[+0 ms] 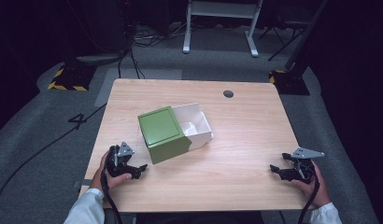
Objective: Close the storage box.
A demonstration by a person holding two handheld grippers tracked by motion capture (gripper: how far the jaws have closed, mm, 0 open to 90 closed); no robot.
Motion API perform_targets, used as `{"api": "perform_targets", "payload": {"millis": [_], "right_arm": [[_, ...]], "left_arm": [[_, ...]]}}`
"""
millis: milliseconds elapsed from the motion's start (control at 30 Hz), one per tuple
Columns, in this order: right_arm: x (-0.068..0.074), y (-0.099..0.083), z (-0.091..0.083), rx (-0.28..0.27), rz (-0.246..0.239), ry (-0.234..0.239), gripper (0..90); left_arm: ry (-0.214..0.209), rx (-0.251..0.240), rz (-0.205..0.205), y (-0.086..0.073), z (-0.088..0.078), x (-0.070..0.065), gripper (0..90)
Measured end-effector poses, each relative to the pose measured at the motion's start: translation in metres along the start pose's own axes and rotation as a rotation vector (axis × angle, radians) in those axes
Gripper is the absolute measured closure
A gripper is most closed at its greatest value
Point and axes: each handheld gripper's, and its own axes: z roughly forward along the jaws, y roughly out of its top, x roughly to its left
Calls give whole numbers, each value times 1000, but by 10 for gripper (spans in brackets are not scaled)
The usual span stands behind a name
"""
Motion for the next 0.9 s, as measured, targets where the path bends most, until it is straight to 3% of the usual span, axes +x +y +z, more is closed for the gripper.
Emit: {"api": "perform_targets", "payload": {"millis": [600, 767, 900], "right_arm": [[-4, 3, -1, -5, 16, -12, 172], [-3, 14, -2, -36, 21, -8, 210], [3, 30, -4, -57, -15, 3, 227]], "left_arm": [[-5, 0, 1, -1, -1, -2, 69], [-3, -1, 2, -1, -1, -2, 69], [-1, 0, 4, -1, -1, -2, 69]]}}
